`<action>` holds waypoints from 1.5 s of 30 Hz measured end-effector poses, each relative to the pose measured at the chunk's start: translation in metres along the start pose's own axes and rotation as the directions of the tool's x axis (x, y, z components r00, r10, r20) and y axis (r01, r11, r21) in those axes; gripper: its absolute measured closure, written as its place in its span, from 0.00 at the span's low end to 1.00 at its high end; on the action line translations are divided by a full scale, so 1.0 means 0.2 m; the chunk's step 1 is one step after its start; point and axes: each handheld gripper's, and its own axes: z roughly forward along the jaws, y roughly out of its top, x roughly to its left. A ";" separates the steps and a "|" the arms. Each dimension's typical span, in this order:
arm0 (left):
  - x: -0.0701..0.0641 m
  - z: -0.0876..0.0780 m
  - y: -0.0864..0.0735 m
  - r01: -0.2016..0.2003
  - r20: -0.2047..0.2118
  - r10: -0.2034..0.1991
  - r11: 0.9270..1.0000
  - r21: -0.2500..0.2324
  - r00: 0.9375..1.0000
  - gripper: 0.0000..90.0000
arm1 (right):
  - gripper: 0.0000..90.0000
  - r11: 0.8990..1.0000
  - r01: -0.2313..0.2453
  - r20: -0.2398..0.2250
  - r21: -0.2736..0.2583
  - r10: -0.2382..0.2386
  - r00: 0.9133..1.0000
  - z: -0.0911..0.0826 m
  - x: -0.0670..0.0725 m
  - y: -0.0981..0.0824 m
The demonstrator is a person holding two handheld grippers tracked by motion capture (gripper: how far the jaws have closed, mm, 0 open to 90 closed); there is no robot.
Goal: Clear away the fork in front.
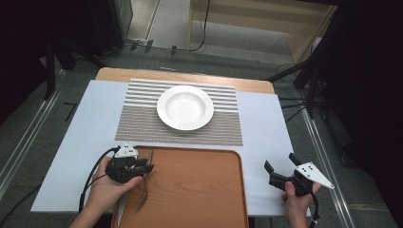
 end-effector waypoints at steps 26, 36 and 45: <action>-0.08 -0.22 -0.27 0.032 0.251 -0.003 0.993 -0.111 0.968 0.98 | 0.00 1.000 -0.005 0.003 0.003 0.005 1.000 0.01 0.00 -0.01; -0.16 -0.16 -0.26 -0.013 0.264 0.028 0.998 -0.061 0.964 0.98 | 0.00 1.000 -0.001 0.005 0.005 0.001 1.000 0.01 0.00 -0.01; -0.16 -0.14 -0.17 -0.011 0.229 0.038 0.993 -0.118 0.973 0.98 | 0.00 1.000 -0.005 0.002 0.005 0.005 1.000 0.01 0.00 -0.01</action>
